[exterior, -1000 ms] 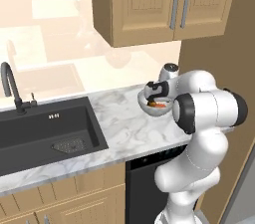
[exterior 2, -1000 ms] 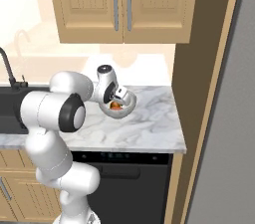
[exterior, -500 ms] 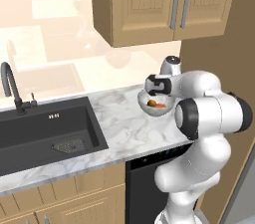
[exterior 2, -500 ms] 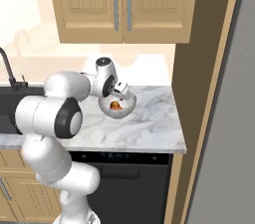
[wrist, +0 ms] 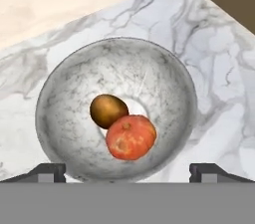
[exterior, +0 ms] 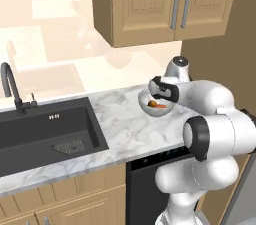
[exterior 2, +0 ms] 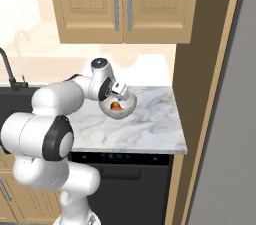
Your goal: Take the mango, mushroom, and squash from the freezer and place them in the bowl on the counter.
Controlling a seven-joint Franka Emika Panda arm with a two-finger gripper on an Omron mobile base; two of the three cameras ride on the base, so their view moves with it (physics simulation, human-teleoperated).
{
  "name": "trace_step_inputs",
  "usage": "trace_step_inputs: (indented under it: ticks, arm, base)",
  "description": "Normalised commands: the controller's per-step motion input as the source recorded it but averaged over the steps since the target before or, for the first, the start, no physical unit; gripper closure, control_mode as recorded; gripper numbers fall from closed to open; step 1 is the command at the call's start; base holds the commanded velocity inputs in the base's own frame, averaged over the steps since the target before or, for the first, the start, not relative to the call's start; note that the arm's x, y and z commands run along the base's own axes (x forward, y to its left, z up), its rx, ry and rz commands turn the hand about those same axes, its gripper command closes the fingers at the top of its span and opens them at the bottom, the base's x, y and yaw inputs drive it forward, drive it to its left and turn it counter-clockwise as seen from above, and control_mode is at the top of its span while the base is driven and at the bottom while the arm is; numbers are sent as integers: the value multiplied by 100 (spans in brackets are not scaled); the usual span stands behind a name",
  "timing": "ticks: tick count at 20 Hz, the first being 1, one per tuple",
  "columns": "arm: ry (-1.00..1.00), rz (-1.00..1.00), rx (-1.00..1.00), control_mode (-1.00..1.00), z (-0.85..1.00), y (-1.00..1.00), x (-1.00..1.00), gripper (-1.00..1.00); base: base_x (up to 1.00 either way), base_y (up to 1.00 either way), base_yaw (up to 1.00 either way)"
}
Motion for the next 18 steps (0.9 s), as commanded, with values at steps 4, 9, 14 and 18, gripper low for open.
trace_step_inputs:
  ticks: [4,9,14,18]
  arm:
    - [-9,0,0,-100,6,0,-55,-100]
    - [0,0,0,-100,44,-2,-47,-100]
    - [0,0,0,-100,33,0,-65,-100]
    - [3,0,0,-100,4,1,-69,-100]
  base:
    - [0,0,0]
    - [0,0,0]
    - [0,0,0]
    - [0,0,0]
